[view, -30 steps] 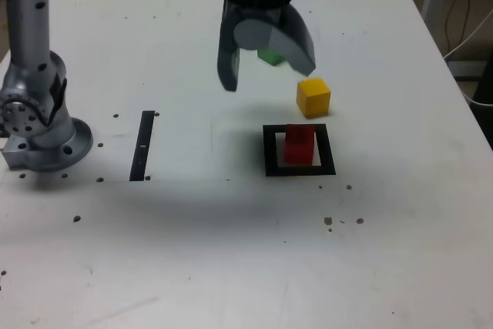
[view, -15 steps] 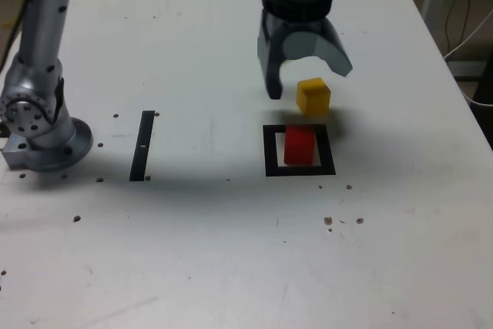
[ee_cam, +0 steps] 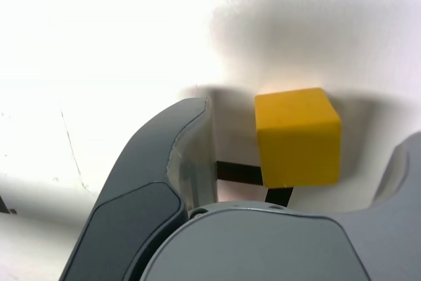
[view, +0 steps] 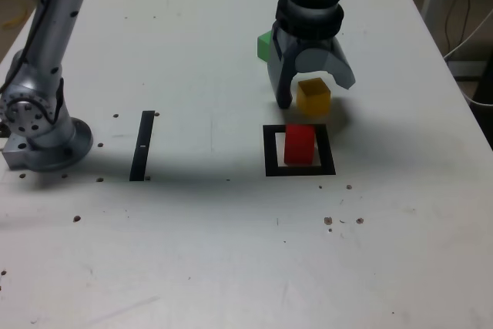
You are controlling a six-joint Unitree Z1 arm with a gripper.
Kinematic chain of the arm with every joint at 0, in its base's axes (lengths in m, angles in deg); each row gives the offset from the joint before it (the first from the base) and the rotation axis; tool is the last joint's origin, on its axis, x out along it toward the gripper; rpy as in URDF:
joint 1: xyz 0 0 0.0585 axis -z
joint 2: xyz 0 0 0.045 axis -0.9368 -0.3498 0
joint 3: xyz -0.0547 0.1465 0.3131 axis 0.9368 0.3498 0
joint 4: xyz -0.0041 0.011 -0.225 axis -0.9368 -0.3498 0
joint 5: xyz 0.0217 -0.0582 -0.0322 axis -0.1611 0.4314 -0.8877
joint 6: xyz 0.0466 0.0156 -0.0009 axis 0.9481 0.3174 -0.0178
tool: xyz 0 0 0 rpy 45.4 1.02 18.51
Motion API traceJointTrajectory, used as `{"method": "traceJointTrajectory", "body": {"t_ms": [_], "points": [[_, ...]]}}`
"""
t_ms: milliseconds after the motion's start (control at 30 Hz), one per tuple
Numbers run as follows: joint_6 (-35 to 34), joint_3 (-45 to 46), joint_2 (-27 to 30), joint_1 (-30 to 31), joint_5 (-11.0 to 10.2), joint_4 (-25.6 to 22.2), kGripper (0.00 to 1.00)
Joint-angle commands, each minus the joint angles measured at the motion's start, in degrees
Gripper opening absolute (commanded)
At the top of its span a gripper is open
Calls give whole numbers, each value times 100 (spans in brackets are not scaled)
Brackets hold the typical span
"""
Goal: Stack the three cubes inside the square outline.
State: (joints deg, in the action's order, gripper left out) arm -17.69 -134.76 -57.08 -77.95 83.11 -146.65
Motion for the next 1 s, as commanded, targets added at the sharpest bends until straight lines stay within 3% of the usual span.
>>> {"method": "traceJointTrajectory", "body": {"t_ms": [0,500,967], "points": [[-9,-65,-73,-10,8,22,87],[-110,-151,-287,-10,-11,56,78],[-143,-127,-234,95,81,19,60]]}}
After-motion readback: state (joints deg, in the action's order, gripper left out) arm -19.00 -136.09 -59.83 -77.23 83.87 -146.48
